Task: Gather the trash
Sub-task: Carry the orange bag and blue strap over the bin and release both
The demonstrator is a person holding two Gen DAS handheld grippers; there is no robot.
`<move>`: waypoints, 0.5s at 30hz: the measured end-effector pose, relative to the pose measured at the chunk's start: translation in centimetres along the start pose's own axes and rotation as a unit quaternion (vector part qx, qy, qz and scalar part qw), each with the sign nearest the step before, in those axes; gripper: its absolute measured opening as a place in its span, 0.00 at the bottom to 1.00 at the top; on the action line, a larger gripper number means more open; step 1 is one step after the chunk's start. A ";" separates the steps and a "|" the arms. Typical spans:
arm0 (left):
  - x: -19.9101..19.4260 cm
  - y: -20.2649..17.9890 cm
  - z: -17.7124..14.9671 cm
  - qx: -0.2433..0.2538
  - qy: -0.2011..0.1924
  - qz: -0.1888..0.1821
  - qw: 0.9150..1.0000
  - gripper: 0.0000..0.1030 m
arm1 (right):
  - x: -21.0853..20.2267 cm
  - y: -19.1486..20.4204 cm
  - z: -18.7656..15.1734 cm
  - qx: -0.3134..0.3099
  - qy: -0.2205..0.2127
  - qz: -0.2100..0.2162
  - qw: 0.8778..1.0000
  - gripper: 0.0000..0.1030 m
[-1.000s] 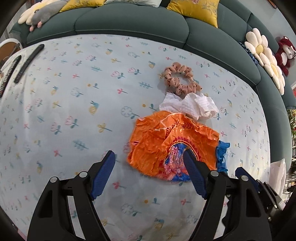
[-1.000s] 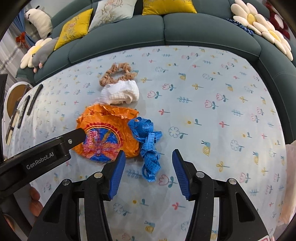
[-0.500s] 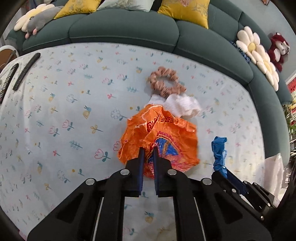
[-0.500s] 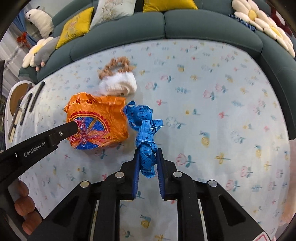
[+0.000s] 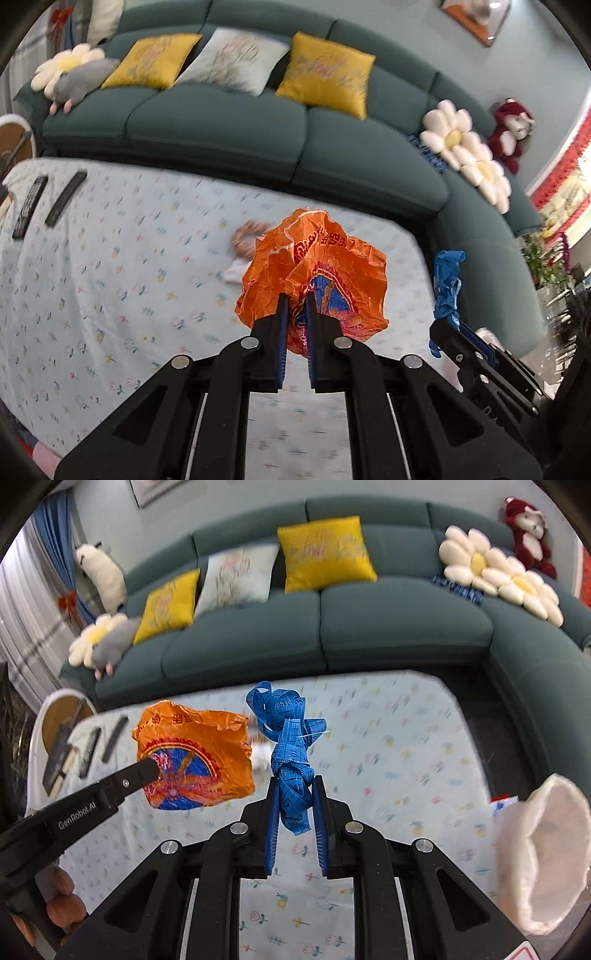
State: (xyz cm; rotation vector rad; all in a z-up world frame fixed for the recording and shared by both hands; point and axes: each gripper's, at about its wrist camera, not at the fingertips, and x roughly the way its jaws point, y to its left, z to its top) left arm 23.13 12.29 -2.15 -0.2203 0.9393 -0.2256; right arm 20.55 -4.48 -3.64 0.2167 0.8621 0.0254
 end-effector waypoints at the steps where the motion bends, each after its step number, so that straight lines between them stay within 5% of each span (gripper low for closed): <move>1: -0.8 -0.9 0.2 0.005 -0.007 -0.005 1.000 0.08 | -1.4 -0.4 0.3 0.002 -0.011 0.000 1.000 0.16; 15: -9.0 -14.3 -1.5 0.086 -0.066 -0.080 0.991 0.08 | -14.9 -8.2 0.6 0.037 -0.117 -0.029 0.992 0.16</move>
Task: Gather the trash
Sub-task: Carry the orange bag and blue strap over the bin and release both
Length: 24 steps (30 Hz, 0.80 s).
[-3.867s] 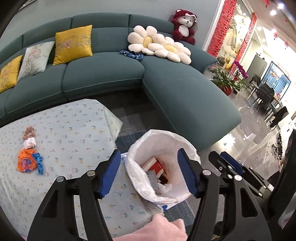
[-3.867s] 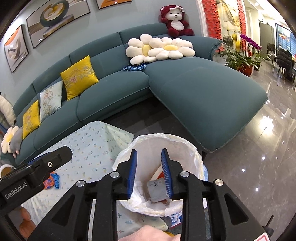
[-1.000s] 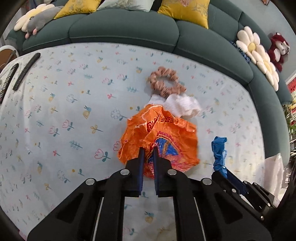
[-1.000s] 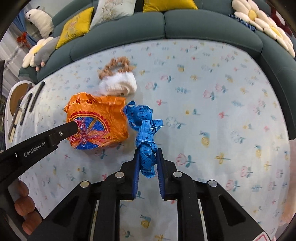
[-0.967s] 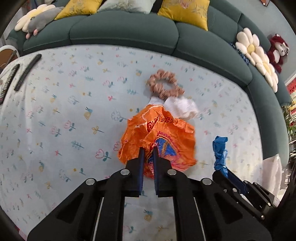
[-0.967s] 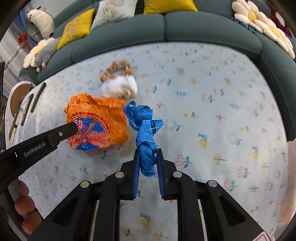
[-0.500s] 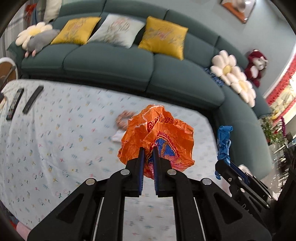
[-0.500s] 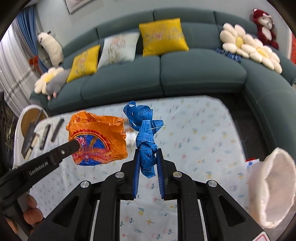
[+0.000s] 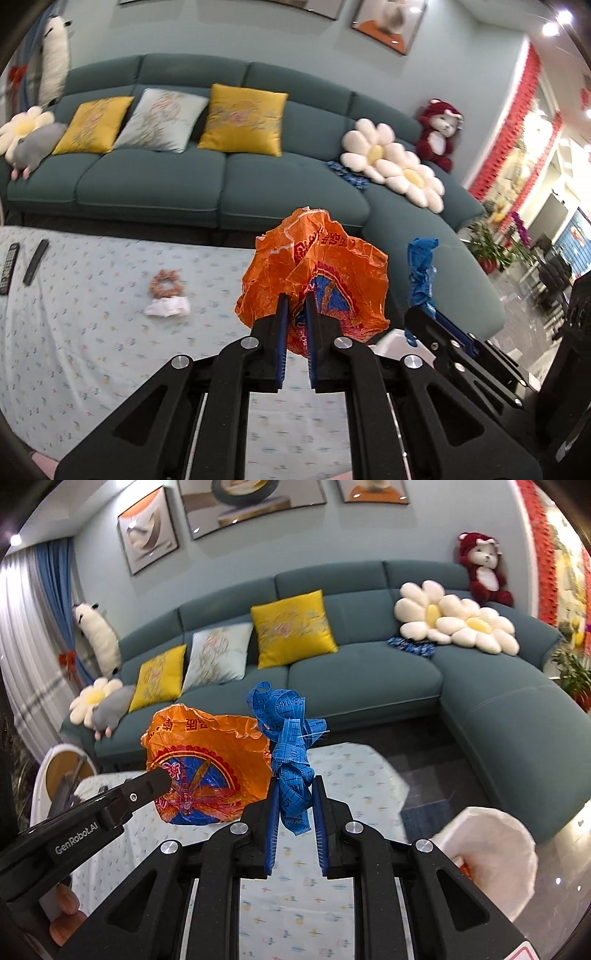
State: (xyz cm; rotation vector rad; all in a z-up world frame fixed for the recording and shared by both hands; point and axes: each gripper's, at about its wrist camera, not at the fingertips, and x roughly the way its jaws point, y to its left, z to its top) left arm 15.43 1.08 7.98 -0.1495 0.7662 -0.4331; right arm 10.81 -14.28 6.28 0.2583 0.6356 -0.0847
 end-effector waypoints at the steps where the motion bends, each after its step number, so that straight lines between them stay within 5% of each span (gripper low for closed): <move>1: -0.1 -0.9 -0.2 0.005 -0.001 -0.004 1.000 0.08 | -0.5 -0.5 0.0 0.003 -0.003 -0.003 1.000 0.16; 14: 1.6 -12.3 -3.2 0.071 0.017 -0.064 0.995 0.08 | -6.1 -11.6 -1.4 0.064 -0.034 -0.059 0.996 0.16; 24: 5.1 -17.7 -5.6 0.104 0.058 -0.092 0.989 0.09 | -6.8 -18.1 -3.6 0.104 -0.022 -0.098 0.989 0.16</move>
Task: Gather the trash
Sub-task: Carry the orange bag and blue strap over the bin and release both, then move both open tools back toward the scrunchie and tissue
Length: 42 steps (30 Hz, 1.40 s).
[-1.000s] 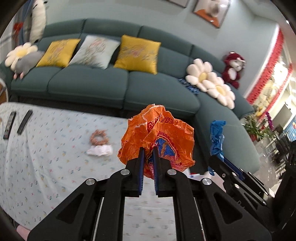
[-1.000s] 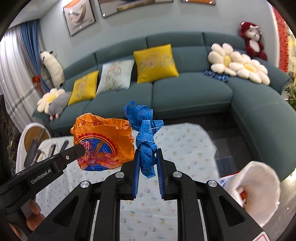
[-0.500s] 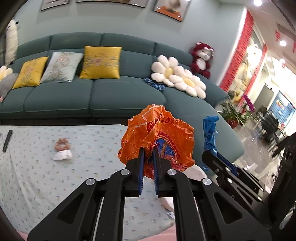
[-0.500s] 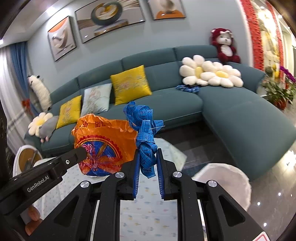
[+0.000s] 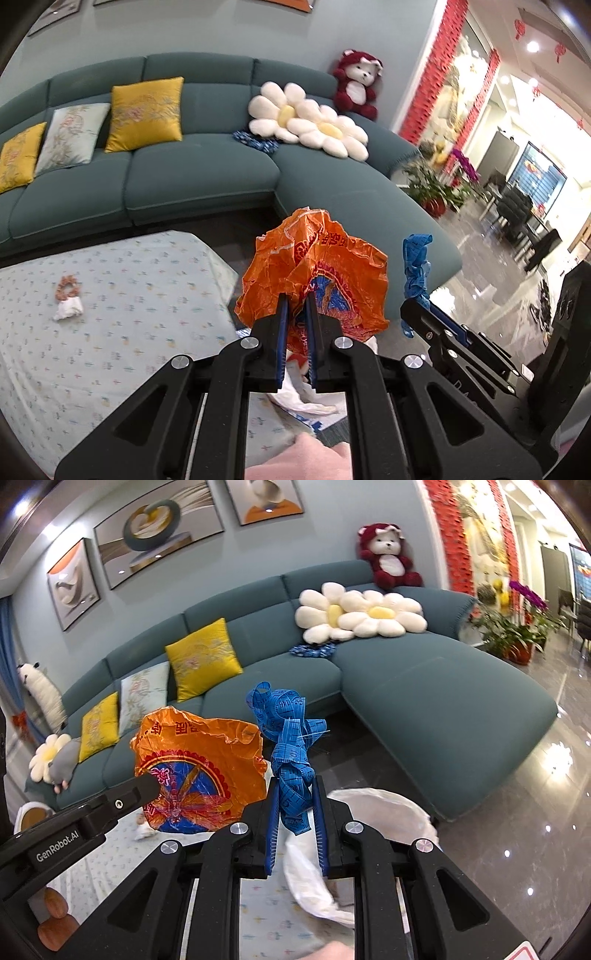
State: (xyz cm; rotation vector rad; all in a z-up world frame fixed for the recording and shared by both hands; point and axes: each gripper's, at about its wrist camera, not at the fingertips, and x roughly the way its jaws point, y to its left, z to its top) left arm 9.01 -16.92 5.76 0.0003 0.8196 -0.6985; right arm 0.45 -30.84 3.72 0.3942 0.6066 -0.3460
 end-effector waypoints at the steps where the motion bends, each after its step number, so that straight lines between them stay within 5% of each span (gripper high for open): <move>1: 0.5 -0.4 -0.2 0.004 0.005 -0.002 1.000 0.09 | 0.1 -0.5 -0.1 0.003 0.002 -0.003 1.000 0.16; 14: 5.5 -3.8 -1.7 0.024 0.043 -0.013 0.999 0.11 | 2.5 -5.4 -1.7 0.032 0.030 -0.027 0.999 0.17; 16: 6.0 -3.8 -1.7 0.021 0.049 -0.008 0.999 0.38 | 2.7 -5.7 -1.9 0.036 0.028 -0.035 0.998 0.19; 18: 6.1 -3.6 -1.7 0.011 0.046 -0.002 0.999 0.46 | 2.9 -5.8 -2.0 0.039 0.030 -0.040 0.998 0.25; 22: 6.1 -2.7 -1.7 -0.001 0.048 0.004 0.999 0.46 | 2.8 -5.6 -2.1 0.037 0.027 -0.042 0.998 0.38; 42: 0.2 8.9 -2.4 -0.077 0.012 0.070 0.994 0.49 | 3.2 5.5 -3.1 -0.043 0.038 0.006 0.998 0.45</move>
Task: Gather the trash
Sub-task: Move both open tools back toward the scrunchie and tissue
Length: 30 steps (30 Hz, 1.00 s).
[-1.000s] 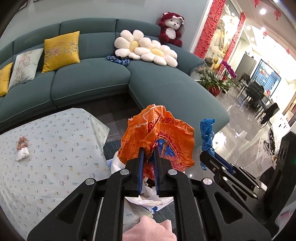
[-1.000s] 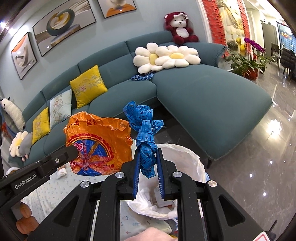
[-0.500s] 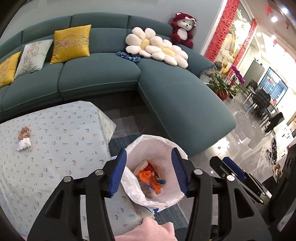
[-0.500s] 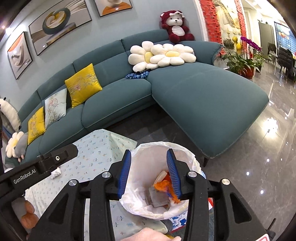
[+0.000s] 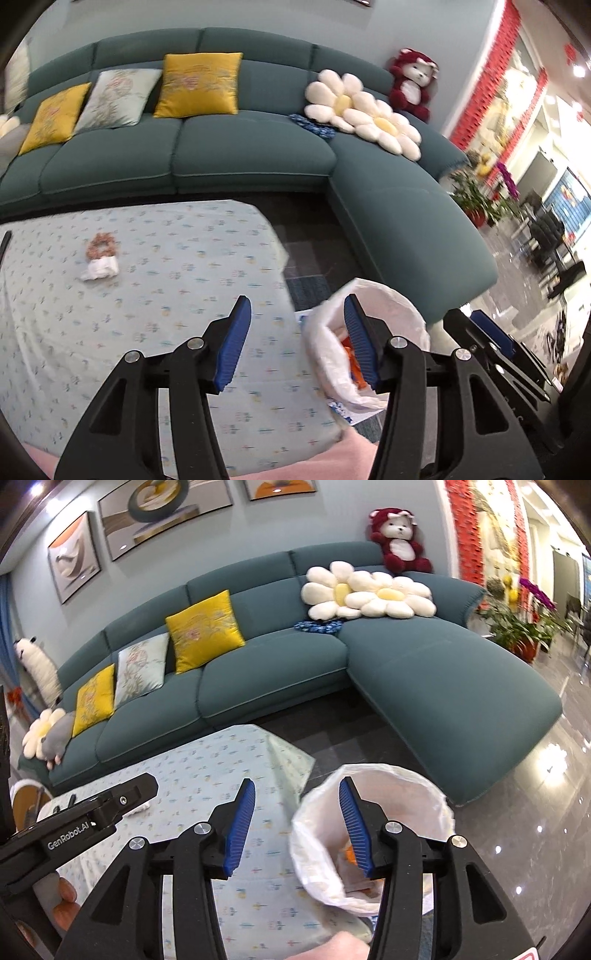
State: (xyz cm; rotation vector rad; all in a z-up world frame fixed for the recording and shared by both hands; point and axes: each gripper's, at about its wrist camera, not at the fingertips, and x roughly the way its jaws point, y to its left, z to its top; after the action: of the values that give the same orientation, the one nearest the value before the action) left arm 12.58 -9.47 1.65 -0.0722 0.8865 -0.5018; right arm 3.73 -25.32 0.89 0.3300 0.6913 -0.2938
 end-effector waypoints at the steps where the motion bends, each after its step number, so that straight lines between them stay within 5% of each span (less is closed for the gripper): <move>1: -0.2 0.9 0.1 -0.007 -0.001 0.003 1.000 0.49 | 0.1 0.6 0.0 -0.004 0.001 0.003 1.000 0.45; 30: -3.4 25.5 -1.4 -0.154 -0.006 0.099 0.983 0.49 | 8.0 23.2 -5.0 -0.140 0.091 0.083 0.983 0.48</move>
State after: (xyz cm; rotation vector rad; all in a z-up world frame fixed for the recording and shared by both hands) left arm 19.68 14.74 -3.48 -0.2660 0.9436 -0.1761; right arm 15.31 -3.54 -3.46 0.1450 0.8689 -0.0062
